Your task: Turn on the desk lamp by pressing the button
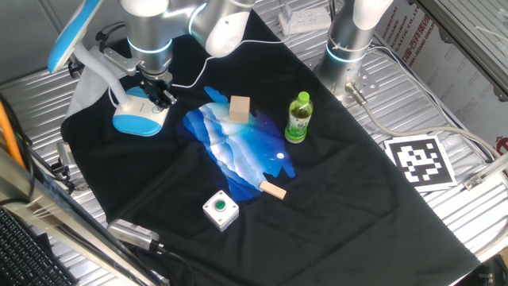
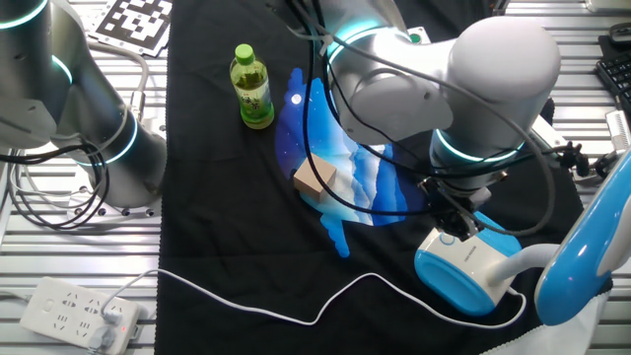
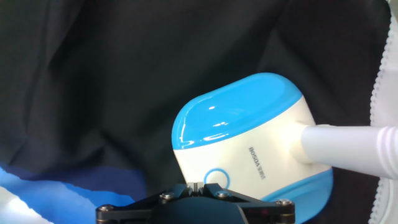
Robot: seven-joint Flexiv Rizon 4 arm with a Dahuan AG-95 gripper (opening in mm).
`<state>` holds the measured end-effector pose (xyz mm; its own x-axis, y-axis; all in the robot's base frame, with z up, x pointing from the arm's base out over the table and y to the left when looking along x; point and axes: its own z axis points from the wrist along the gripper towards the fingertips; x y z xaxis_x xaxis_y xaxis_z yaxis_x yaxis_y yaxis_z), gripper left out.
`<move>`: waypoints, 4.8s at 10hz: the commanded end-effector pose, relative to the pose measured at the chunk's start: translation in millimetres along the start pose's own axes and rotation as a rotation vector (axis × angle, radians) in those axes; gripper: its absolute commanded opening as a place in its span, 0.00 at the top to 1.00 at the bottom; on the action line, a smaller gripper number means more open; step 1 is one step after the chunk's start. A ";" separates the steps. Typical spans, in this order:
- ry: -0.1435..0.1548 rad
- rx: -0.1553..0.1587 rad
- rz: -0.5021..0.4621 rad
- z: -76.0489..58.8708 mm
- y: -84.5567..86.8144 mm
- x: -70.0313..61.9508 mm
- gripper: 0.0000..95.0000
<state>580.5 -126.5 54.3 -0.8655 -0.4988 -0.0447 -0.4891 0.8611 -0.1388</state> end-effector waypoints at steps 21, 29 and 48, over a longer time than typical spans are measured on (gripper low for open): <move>0.004 -0.007 -0.023 3.1 -14.5 -3.4 1.00; 0.001 -0.011 -0.027 6.4 -17.6 -4.0 1.00; -0.045 -0.006 -0.022 36.2 -18.0 -1.7 1.00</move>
<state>591.1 -142.7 38.2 -0.8467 -0.5234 -0.0957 -0.5073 0.8484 -0.1515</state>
